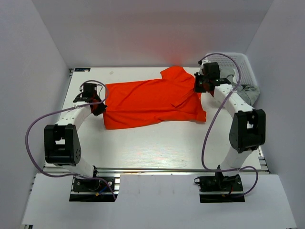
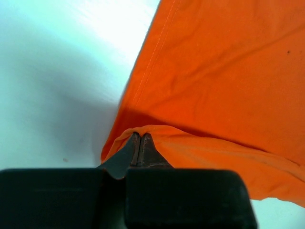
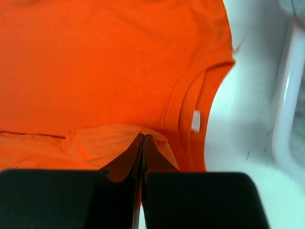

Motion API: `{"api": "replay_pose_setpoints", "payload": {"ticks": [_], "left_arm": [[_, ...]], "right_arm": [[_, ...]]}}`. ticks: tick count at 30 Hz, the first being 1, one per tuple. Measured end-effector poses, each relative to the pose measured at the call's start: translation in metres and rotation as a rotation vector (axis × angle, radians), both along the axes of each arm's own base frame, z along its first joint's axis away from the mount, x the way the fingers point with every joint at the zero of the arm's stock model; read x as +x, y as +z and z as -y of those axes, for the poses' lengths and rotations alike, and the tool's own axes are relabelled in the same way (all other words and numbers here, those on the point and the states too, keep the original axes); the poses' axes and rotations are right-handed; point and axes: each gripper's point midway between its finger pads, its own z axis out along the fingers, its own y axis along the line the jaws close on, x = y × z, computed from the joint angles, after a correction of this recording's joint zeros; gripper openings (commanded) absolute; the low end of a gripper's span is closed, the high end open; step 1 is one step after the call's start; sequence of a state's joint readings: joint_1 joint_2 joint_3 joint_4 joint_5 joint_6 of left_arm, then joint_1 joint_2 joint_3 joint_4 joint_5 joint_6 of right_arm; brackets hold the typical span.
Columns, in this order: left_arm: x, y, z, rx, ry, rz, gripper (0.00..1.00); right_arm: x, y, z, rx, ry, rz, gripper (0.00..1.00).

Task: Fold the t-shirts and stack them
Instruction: Fold the flattened tshirt in 1/3 of the way

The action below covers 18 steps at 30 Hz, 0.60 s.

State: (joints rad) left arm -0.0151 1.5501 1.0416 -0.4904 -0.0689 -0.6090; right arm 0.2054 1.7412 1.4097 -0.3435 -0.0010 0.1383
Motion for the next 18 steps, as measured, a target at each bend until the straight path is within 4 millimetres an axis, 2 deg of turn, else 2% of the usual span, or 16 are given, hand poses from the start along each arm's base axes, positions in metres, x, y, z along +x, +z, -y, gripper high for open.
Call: {"api": "replay_pose_setpoints", "payload": {"ticks": [3,4,5,6,7,8,9,10,12,13,14,16,17,18], "left_arm": [[0.012,-0.005,0.0,0.009,-0.017,-0.006,0.05],[0.018,-0.008,0.0,0.011,-0.023,-0.013,0.08],[0.021,-0.011,0.0,0.014,-0.026,-0.019,0.15],[0.026,-0.016,-0.001,0.021,-0.029,-0.03,0.28],[0.029,-0.02,-0.002,0.028,-0.033,-0.039,0.48],[0.031,-0.024,-0.003,0.036,-0.033,-0.052,0.88],[0.033,-0.028,-0.005,0.045,-0.029,-0.062,0.98],[0.034,-0.031,-0.006,0.05,-0.022,-0.074,1.0],[0.036,-0.035,-0.01,0.06,-0.015,-0.091,1.0],[0.039,-0.034,-0.011,0.064,-0.016,-0.093,1.0],[0.041,-0.032,-0.011,0.065,-0.019,-0.093,1.0],[0.047,-0.026,-0.011,0.067,-0.029,-0.076,1.0],[0.049,-0.022,-0.011,0.063,-0.04,-0.062,1.0],[0.05,-0.018,-0.01,0.062,-0.049,-0.049,1.0]], "right_arm": [[0.019,-0.005,-0.005,-0.028,0.054,0.012,0.0],[0.024,-0.008,-0.005,-0.041,0.071,0.008,0.0],[0.032,-0.011,-0.007,-0.053,0.089,0.01,0.0],[0.041,-0.015,-0.009,-0.066,0.111,0.01,0.02],[0.048,-0.018,-0.011,-0.075,0.128,0.011,0.05],[0.056,-0.023,-0.013,-0.087,0.15,0.01,0.07],[0.062,-0.028,-0.015,-0.095,0.165,0.007,0.11],[0.068,-0.032,-0.016,-0.104,0.181,0.008,0.21],[0.077,-0.041,-0.018,-0.122,0.21,0.001,0.25],[0.08,-0.044,-0.019,-0.131,0.223,-0.001,0.38],[0.082,-0.046,-0.018,-0.141,0.233,-0.005,0.45],[0.082,-0.047,-0.018,-0.153,0.245,-0.014,0.72],[0.081,-0.045,-0.017,-0.16,0.251,-0.013,0.9],[0.079,-0.042,-0.016,-0.165,0.255,-0.009,0.9]]}}
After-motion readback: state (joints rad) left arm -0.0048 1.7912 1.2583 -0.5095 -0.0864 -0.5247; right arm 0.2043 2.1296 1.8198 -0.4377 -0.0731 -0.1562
